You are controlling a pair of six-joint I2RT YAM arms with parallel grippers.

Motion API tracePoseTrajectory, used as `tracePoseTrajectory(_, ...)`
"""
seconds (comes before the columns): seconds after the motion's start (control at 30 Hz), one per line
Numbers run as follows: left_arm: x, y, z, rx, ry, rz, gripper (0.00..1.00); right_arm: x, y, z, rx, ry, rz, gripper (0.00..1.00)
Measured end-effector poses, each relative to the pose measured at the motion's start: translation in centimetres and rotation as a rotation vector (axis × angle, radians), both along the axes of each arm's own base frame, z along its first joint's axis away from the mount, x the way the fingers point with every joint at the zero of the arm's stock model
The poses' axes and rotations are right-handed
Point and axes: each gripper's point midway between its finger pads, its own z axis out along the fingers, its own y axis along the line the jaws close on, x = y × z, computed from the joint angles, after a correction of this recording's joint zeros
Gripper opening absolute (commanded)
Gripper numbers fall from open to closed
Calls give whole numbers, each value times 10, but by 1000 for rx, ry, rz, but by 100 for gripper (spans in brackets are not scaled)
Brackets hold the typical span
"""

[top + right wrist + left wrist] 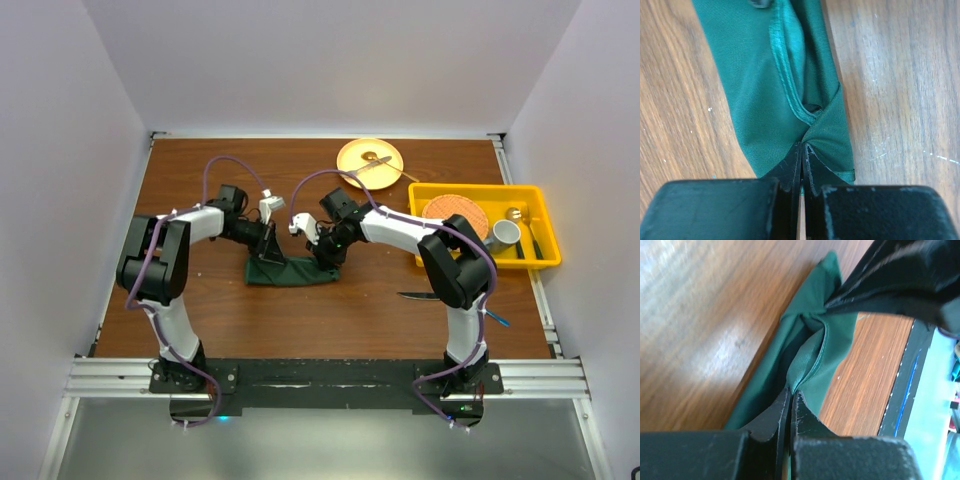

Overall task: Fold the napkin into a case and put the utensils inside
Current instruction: Smooth out the smaller rectangle-folded napkin at the center of the board.

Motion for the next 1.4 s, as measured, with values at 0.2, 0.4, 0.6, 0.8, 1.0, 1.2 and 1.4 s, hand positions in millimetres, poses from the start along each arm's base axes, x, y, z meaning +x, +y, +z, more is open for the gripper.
tracePoseTrajectory(0.2, 9, -8, -1, -4, 5, 7, 0, 1, 0, 0, 3, -21, 41, 0)
tracePoseTrajectory(0.4, 9, -8, -22, 12, 116, 42, 0, 3, 0, 2, 0, -36, 56, 0)
tracePoseTrajectory(0.6, 9, -9, -23, 19, 155, 65, 0, 21, 6, 22, 12, -66, 0, 0)
tracePoseTrajectory(0.8, 9, -9, -24, 21, 173, 82, 0, 39, 8, 41, 36, -76, -92, 20)
tracePoseTrajectory(1.0, 9, -8, -24, 17, 179, 89, 0, 35, 1, 39, 7, -48, -122, 61)
tracePoseTrajectory(1.2, 9, -8, -24, 11, 180, 91, 0, 37, -5, 40, -7, -97, -129, 74)
tracePoseTrajectory(1.4, 9, -8, -24, 10, 182, 91, 0, 44, 7, 43, -6, -187, -107, 75)
